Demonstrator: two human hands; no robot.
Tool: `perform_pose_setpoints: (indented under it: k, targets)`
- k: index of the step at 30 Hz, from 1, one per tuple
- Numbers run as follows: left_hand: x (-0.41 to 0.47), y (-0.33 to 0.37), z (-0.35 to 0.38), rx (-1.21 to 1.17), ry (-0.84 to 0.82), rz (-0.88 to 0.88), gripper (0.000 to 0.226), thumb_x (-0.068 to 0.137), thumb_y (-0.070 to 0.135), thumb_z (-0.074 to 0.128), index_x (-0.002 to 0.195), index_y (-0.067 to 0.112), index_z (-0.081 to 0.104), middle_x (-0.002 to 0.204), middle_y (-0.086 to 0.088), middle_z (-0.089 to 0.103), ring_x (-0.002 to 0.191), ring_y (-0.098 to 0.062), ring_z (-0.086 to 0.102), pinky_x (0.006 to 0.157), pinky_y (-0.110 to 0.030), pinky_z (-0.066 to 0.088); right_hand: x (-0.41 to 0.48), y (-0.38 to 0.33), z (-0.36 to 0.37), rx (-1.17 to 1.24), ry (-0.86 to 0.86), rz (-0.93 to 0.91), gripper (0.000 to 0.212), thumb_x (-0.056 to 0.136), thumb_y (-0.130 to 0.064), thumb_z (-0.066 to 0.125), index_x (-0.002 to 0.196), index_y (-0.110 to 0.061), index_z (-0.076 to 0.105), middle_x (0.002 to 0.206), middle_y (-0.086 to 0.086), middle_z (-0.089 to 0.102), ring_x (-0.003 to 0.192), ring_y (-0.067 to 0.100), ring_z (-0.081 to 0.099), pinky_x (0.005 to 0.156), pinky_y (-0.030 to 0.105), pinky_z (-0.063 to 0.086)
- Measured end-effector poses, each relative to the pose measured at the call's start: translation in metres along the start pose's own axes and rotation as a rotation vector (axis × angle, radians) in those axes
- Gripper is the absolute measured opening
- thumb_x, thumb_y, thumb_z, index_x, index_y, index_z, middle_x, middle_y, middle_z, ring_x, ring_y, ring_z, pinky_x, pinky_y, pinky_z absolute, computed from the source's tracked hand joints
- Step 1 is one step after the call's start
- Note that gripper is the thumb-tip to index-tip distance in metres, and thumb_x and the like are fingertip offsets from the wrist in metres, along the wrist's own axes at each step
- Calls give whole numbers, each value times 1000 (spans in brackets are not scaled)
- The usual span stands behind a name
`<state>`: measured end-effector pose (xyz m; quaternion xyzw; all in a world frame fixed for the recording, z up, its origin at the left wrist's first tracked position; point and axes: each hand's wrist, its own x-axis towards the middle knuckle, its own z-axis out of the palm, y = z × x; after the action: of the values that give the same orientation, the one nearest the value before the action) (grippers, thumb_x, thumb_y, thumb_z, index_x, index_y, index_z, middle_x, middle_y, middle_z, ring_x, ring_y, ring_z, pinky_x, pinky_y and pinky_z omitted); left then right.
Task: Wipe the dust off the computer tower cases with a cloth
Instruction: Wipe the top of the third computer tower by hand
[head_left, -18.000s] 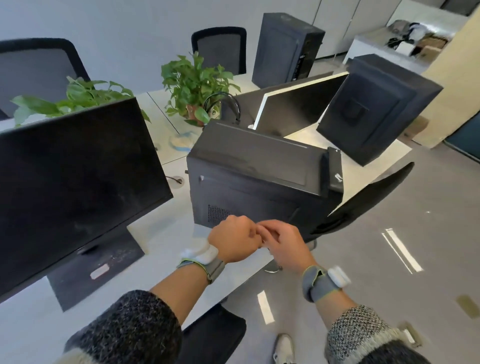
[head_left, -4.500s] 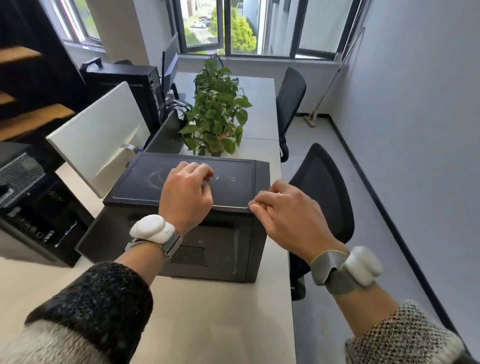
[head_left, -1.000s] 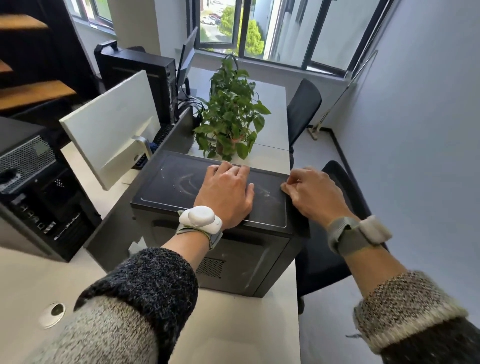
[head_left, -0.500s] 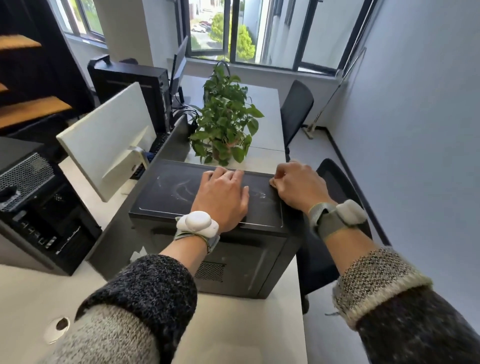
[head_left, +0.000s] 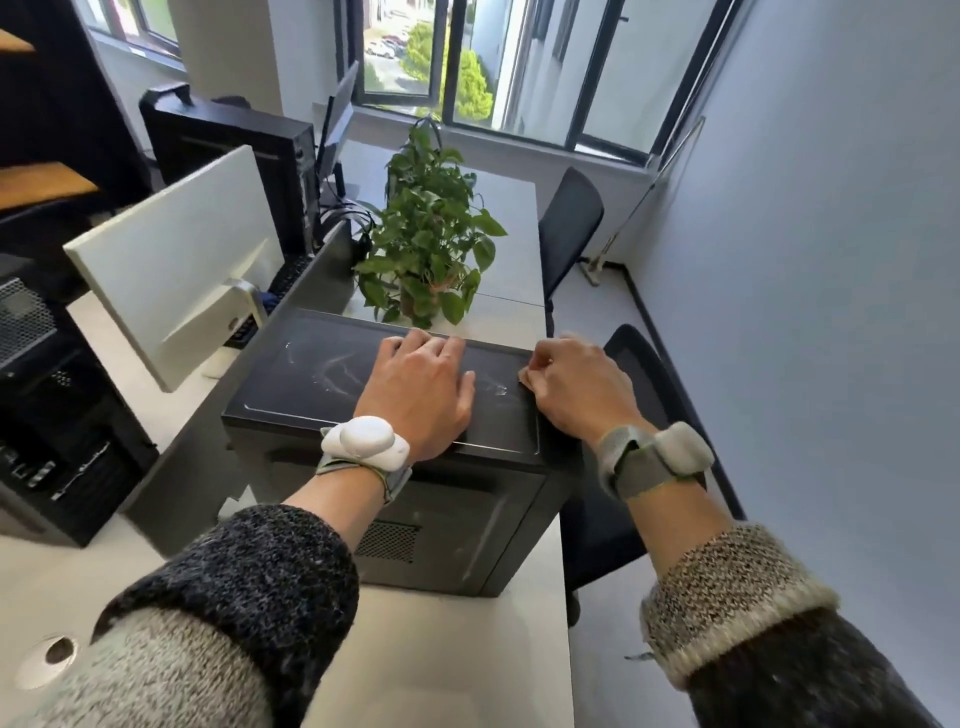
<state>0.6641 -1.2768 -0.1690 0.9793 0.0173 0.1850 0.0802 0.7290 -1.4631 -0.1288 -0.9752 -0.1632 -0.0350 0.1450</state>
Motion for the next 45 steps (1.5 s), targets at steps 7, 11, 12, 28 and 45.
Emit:
perform_pose_setpoints:
  k: [7, 11, 12, 28, 45]
  targets:
    - [1, 1, -2, 7, -1, 11, 35, 101, 44, 41, 120, 19, 56, 119, -2, 69, 118, -25, 55, 103, -46, 41, 13, -8, 0, -98, 34, 56, 16, 99, -42, 64, 103, -28, 73, 115, 1, 68, 105, 31, 66, 82, 38, 47]
    - [-1, 1, -3, -1, -8, 11, 36, 100, 44, 41, 121, 19, 56, 119, -2, 68, 118, -25, 54, 103, -45, 41, 18, -16, 0, -83, 34, 47, 18, 101, -41, 62, 105, -27, 73, 116, -1, 64, 108, 30, 65, 82, 37, 45]
    - [-1, 1, -4, -4, -11, 10, 36, 100, 44, 41, 121, 18, 56, 120, -3, 68, 119, -25, 54, 104, -45, 40, 10, -14, -2, -46, 25, 48, 17, 101, -42, 63, 103, -28, 73, 113, -3, 62, 106, 28, 64, 82, 37, 46]
    - [-1, -3, 0, -37, 7, 27, 34, 100, 41, 40, 119, 16, 55, 118, -5, 68, 116, -29, 55, 100, -48, 41, -31, -16, 4, 16, 72, 58, 17, 102, -44, 65, 97, -30, 73, 102, -11, 58, 93, 18, 63, 81, 39, 54]
    - [-2, -5, 2, -24, 17, 28, 33, 98, 40, 46, 119, 16, 57, 120, -7, 69, 119, -30, 55, 102, -50, 40, -68, -28, 0, 1, 85, 65, 19, 105, -41, 60, 103, -27, 72, 108, -7, 58, 94, 23, 64, 74, 32, 44]
